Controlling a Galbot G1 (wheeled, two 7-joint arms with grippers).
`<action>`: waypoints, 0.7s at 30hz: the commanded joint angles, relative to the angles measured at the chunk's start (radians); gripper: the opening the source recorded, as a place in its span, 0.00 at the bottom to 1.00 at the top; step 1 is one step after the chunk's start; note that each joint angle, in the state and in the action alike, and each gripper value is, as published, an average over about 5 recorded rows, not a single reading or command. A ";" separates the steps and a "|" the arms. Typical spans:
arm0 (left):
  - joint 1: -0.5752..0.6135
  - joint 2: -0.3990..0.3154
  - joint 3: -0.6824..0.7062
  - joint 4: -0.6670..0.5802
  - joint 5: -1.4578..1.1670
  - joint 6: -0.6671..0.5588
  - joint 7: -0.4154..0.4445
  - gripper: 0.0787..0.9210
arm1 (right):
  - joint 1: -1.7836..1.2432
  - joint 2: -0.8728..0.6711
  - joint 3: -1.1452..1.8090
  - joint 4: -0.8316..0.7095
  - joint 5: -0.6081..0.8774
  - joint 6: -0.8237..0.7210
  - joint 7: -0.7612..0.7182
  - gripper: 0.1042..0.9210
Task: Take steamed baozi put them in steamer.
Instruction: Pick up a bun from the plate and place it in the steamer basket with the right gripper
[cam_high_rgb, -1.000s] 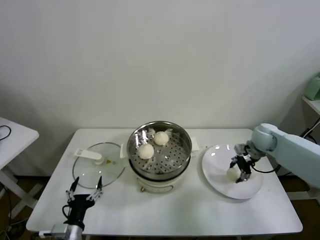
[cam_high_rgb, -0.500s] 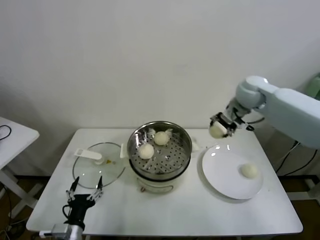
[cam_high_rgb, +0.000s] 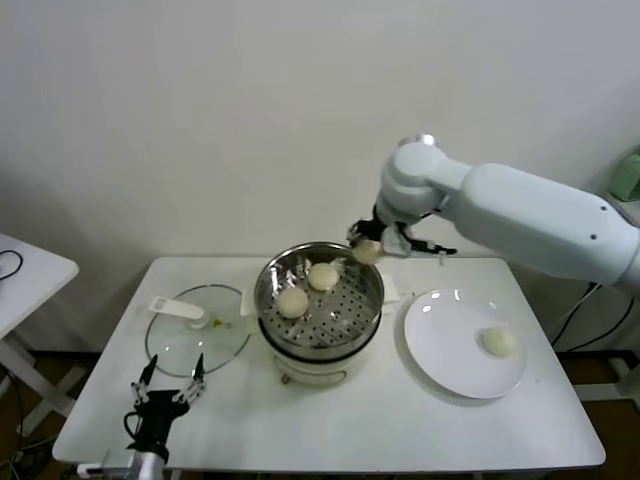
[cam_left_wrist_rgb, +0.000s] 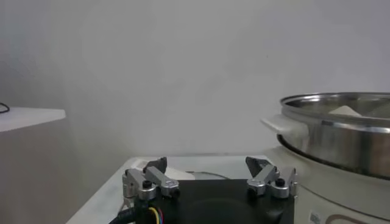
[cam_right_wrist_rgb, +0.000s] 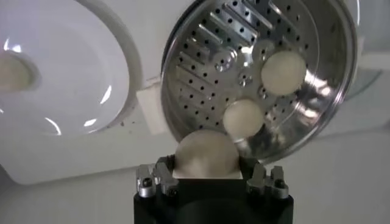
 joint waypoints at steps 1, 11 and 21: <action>0.004 0.008 0.000 0.009 -0.004 0.005 -0.001 0.88 | -0.078 0.155 -0.010 0.035 -0.149 0.122 0.007 0.71; 0.003 0.018 -0.004 0.015 -0.013 0.016 -0.001 0.88 | -0.112 0.160 -0.095 0.052 -0.046 0.119 0.031 0.71; 0.014 0.012 0.007 0.009 -0.011 0.024 0.001 0.88 | -0.106 0.179 -0.137 -0.034 -0.042 0.198 0.107 0.73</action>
